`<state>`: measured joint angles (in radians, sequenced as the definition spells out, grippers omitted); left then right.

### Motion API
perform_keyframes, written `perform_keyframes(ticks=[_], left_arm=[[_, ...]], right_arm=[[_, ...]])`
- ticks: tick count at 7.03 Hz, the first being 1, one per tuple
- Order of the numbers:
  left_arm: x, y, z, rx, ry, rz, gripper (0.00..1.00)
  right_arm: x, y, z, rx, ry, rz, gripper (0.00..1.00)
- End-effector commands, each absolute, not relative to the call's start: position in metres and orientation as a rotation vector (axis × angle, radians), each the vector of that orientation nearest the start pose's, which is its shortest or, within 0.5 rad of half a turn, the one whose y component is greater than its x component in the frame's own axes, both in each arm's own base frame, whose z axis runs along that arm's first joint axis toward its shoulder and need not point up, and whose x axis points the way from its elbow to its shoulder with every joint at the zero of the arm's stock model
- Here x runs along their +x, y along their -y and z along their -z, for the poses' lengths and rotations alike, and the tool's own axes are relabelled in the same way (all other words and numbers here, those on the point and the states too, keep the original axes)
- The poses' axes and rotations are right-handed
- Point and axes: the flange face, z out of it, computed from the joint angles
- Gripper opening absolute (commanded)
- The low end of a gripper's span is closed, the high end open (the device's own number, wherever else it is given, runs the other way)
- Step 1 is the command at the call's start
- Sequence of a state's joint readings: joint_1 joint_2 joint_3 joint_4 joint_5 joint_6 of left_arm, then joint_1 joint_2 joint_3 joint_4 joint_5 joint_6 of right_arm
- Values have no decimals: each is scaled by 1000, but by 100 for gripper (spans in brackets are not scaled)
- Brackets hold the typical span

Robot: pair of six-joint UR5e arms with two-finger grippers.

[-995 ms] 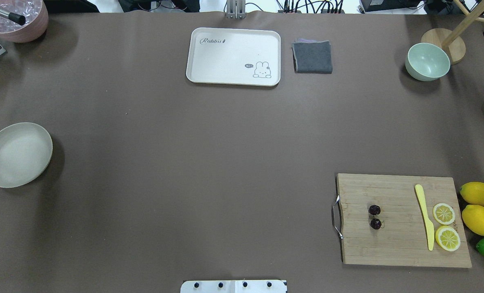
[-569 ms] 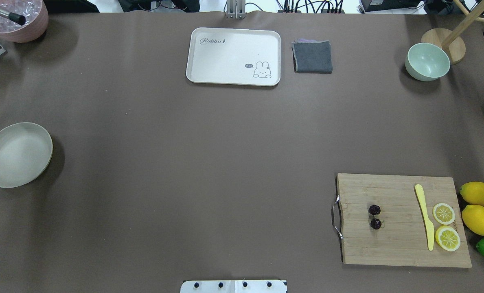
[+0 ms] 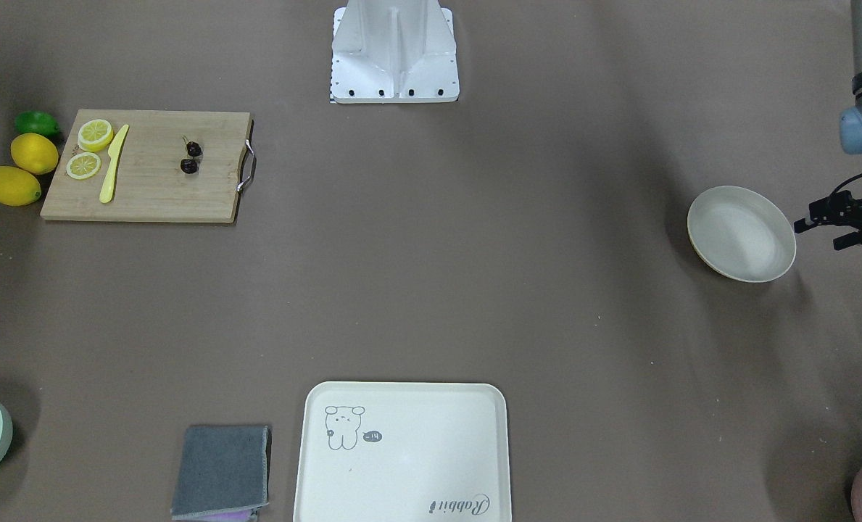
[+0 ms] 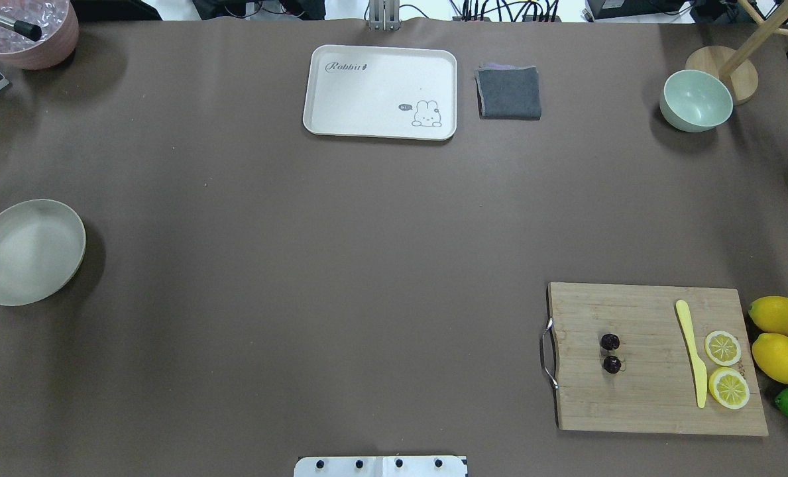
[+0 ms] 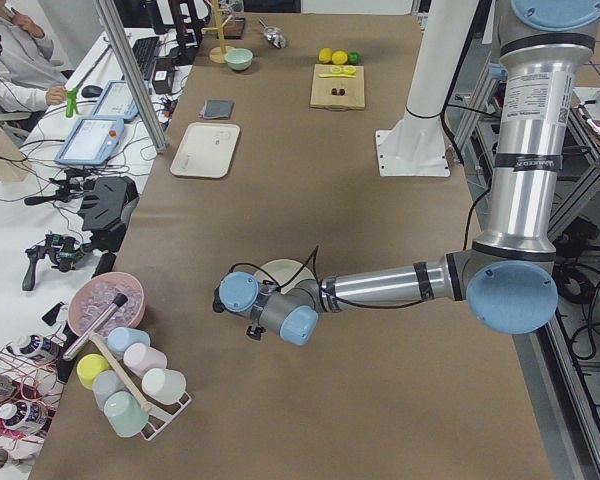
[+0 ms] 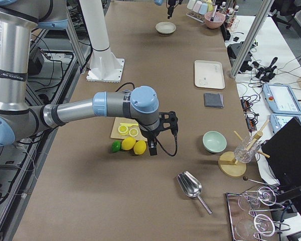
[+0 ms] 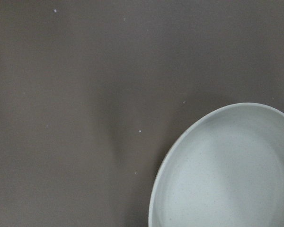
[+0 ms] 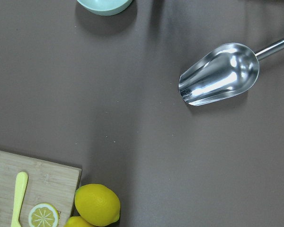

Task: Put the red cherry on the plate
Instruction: 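Move the left gripper down to the rim of the white plate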

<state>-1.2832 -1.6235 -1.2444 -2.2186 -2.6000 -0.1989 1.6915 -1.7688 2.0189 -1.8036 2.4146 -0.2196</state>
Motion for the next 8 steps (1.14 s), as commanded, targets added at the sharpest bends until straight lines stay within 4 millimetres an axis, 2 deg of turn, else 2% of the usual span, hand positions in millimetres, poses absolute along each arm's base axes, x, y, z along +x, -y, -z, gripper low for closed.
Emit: perform_keyframes(ticks=[1,2,3,4,6,7,8], left_arm=[[107,498,-717,92,-1070,-286,98],[107,498,-716,102,-1072,-288,97],[109,495,-718,106,-1074,-295,87],[110,495,-718,105,-1073,-297,70],[111,494,-719,107,-1065,-298,54],[118,494,-718,109,-1044,-286,46],[132,489,-715,124,-1035,-263,34]], right_arm=[[106,385,-548,158,831,102,100],[106,385,-548,158,829,104,100],[106,385,-548,159,831,104,100],[106,385,-548,158,831,105,100],[105,384,-549,155,831,104,100],[106,384,-548,157,832,103,100],[106,384,-548,157,832,103,100]])
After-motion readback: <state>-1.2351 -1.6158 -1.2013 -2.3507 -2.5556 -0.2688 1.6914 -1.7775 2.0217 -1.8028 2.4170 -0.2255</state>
